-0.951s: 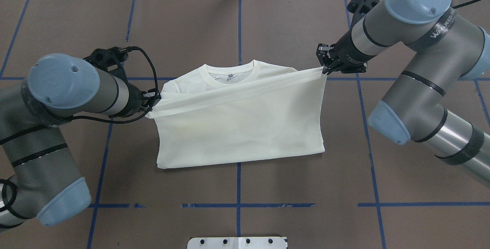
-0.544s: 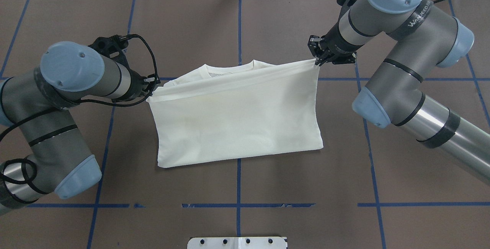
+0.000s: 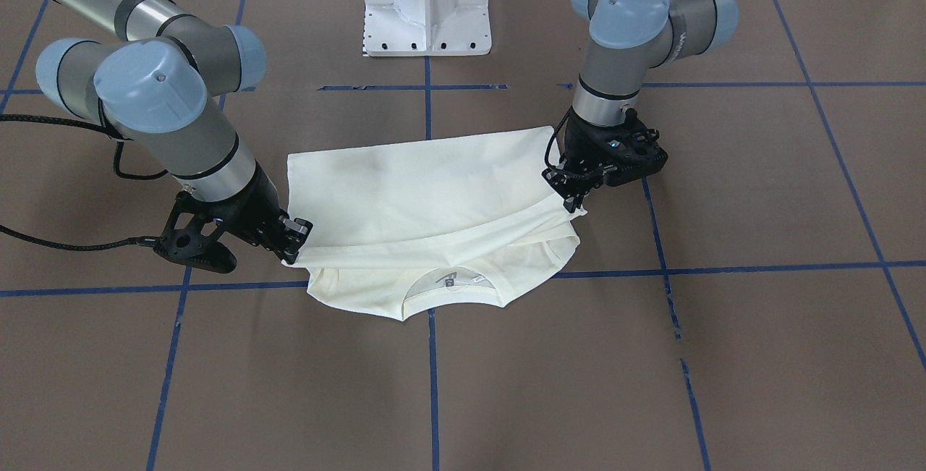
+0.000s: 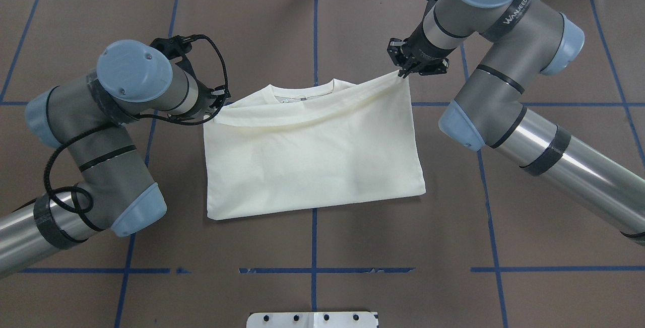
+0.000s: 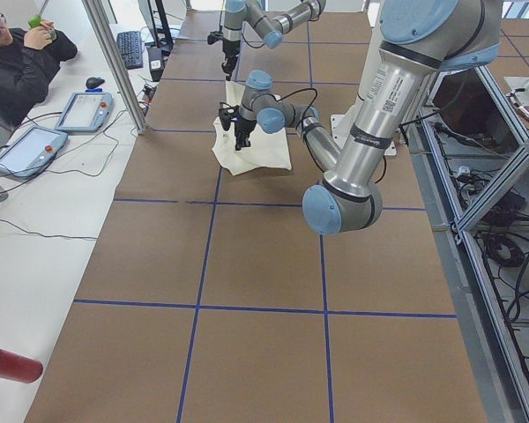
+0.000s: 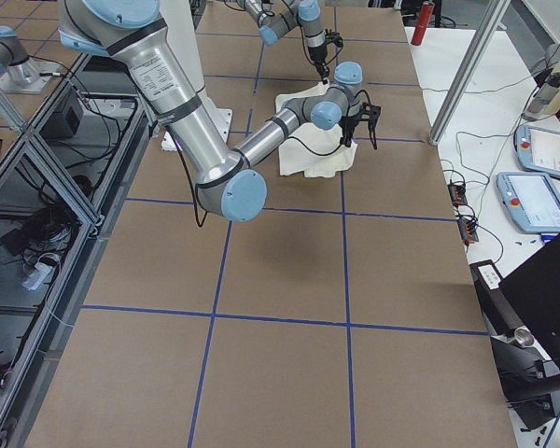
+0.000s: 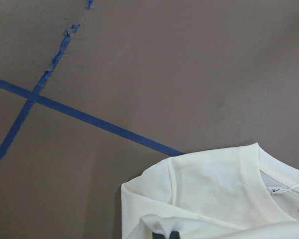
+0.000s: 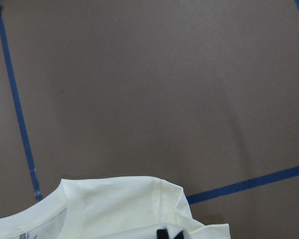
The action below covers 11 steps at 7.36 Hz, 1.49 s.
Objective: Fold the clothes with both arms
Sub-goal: 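Lay the hem down at the collar and open both grippers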
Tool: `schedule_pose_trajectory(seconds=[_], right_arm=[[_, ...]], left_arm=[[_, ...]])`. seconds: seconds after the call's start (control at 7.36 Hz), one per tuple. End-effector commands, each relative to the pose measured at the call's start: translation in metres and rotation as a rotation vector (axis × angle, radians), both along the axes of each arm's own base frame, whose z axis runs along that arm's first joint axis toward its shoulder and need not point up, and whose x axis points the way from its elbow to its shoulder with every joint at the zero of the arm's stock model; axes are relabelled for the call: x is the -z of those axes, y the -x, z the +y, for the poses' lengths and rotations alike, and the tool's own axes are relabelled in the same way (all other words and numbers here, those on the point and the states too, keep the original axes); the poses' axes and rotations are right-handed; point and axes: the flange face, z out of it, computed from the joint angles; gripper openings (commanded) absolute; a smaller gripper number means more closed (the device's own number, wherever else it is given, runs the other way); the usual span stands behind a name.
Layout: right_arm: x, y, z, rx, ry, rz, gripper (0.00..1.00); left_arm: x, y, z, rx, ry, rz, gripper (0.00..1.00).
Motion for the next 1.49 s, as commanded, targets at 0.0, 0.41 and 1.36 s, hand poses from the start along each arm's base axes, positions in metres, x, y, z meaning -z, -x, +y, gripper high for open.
schedule_pose_trajectory(seconds=[0.0,0.41,1.36], right_arm=[[-0.023,0.014,-0.015,0.001,-0.007,-0.002,0.0],[-0.029,0.017,-0.018,0.002,-0.015,-0.008,0.0],[-0.028,0.014,0.089,0.104,-0.066,-0.068,1.0]], left_arm=[[-0.011,-0.004,-0.012,0.01,0.007,-0.011,0.0],[-0.02,-0.006,-0.02,0.015,0.008,-0.017,0.0],[0.033,0.032,-0.008,0.028,-0.051,0.055,1.0]])
